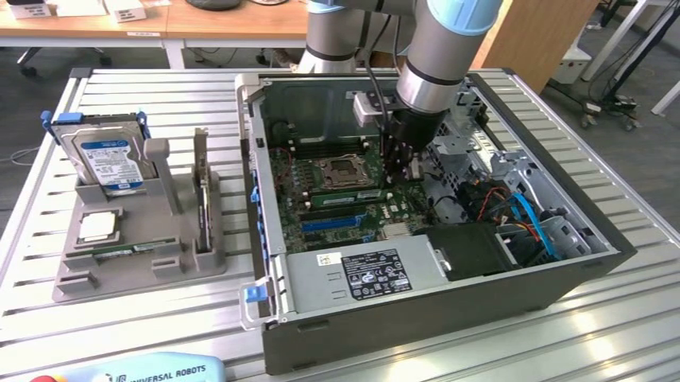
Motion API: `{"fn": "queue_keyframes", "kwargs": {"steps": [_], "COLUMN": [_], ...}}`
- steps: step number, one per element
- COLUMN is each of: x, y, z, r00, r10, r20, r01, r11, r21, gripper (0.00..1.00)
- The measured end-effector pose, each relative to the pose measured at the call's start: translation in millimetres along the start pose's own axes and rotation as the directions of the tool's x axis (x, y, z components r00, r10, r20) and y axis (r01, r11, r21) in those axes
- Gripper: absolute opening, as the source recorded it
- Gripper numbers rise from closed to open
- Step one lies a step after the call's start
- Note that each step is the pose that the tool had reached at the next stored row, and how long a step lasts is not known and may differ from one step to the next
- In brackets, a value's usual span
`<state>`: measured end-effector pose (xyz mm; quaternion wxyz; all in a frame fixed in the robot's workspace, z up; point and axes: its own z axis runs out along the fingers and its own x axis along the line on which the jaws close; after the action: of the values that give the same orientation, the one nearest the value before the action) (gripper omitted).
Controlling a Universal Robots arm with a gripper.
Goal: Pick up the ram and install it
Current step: 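Press down the ram until it locks into place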
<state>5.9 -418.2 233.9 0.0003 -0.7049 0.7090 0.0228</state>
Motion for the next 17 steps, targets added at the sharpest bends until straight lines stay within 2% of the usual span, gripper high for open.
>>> {"fn": "queue_keyframes", "kwargs": {"steps": [17], "x": [-1.7], "y": [-0.1], "z": [2.0], "r00": [1.0], "r10": [0.0], "r20": [0.0003], "r01": [0.0], "r11": [1.0], "r21": [0.0], "gripper": [0.1]}}
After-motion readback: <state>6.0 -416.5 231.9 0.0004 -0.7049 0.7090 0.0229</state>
